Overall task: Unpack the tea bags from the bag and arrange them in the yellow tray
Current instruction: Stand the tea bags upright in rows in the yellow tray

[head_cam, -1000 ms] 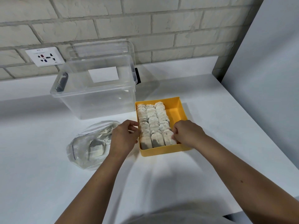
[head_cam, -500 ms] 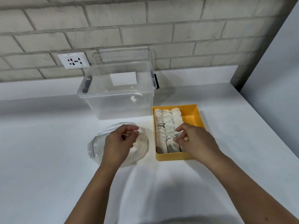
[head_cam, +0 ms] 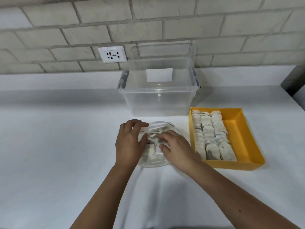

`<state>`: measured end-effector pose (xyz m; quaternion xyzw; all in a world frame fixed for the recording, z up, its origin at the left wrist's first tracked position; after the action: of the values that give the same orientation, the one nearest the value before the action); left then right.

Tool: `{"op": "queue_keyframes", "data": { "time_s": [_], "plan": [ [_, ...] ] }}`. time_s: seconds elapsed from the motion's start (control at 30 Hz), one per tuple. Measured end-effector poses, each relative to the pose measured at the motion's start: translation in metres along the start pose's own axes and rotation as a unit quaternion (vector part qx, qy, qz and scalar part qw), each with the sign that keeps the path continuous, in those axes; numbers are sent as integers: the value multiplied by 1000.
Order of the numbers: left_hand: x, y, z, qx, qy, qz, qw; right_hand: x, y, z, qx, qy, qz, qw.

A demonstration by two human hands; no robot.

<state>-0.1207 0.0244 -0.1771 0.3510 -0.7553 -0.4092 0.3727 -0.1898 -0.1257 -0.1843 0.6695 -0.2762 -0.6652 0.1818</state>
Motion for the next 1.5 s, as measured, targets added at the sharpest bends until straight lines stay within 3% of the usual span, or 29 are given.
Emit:
{"op": "queue_keyframes", "data": {
  "time_s": [0.07, 0.17, 0.3, 0.63, 0.73, 0.83, 1.2, 1.33, 1.5],
  "plan": [
    [-3, -7, -12, -18, -38, -21, 999, 0, -7, -8, 10, 1, 14, 1000],
    [-4, -23, -28, -126, -75, -19, 989, 4, -12, -14, 37, -10, 7, 999],
    [-12, -33, -41, -208, -55, -37, 976, 13, -10, -21, 51, -32, 13, 998],
    [-13, -27, -54, -142, -60, 64, 986, 16, -5, -36, 11, -24, 94, 995],
    [-12, -23, -50, -129, -96, 33, 986, 18, -6, -38, 13, -25, 119, 993],
    [-16, -27, -47, -143, -130, -23, 981, 20, -7, -38, 8, -31, 135, 990],
    [-32, -37, -43, -255, -126, 65, 956, 20, -2, -48, 14, -60, 122, 991],
    [-35, -34, -41, -236, -106, 96, 961, 9, -2, -32, 11, -23, 100, 995],
    [-36, -30, -42, -221, -106, 99, 964, 9, -11, 0, -60, 0, 108, 992]
  ]
}}
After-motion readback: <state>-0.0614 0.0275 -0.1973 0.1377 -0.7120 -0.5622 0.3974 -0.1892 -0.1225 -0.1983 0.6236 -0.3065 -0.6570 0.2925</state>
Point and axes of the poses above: each hand's wrist, its own z-axis away from the middle knuckle, its own y-axis out of the back of the hand, x = y × z, the point moved 3 cm from there along -z, towards the middle knuckle, and after that the axes turned 13 degrees about -z, right-handed, at the moved point
